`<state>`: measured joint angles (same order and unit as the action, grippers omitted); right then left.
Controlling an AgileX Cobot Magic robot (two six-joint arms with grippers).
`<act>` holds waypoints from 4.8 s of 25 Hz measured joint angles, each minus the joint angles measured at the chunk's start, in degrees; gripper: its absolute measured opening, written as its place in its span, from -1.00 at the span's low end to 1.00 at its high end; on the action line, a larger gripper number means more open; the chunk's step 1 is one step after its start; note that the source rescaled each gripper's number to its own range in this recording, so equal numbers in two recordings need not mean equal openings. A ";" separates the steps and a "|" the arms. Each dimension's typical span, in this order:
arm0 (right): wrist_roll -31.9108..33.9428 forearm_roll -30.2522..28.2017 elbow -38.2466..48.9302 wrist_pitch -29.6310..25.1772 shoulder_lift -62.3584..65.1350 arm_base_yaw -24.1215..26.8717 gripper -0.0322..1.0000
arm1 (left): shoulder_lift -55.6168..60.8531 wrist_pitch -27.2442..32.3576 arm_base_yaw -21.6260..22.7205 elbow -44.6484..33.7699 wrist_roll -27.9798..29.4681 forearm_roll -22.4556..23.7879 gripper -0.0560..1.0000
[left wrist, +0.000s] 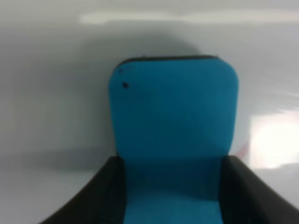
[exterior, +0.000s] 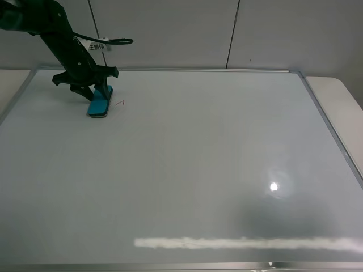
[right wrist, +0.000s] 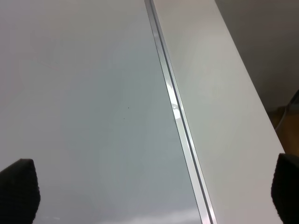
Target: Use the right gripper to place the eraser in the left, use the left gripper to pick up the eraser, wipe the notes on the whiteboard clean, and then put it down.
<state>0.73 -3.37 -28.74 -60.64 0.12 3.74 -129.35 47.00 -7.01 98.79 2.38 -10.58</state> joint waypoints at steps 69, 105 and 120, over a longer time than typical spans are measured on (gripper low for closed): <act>0.00 0.01 0.00 0.00 0.00 0.00 1.00 | 26.33 -2.94 -14.23 -33.00 12.92 5.08 -0.82; 0.00 0.01 0.00 0.00 0.00 0.00 1.00 | 27.53 -16.02 -14.35 -41.36 2.34 4.23 0.98; 0.00 0.01 0.00 0.00 0.00 0.00 1.00 | 66.19 -15.83 -11.43 -54.01 2.46 12.79 1.00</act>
<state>0.73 -3.36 -28.74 -60.64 0.12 3.74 -63.16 31.17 -18.44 44.79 4.84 2.21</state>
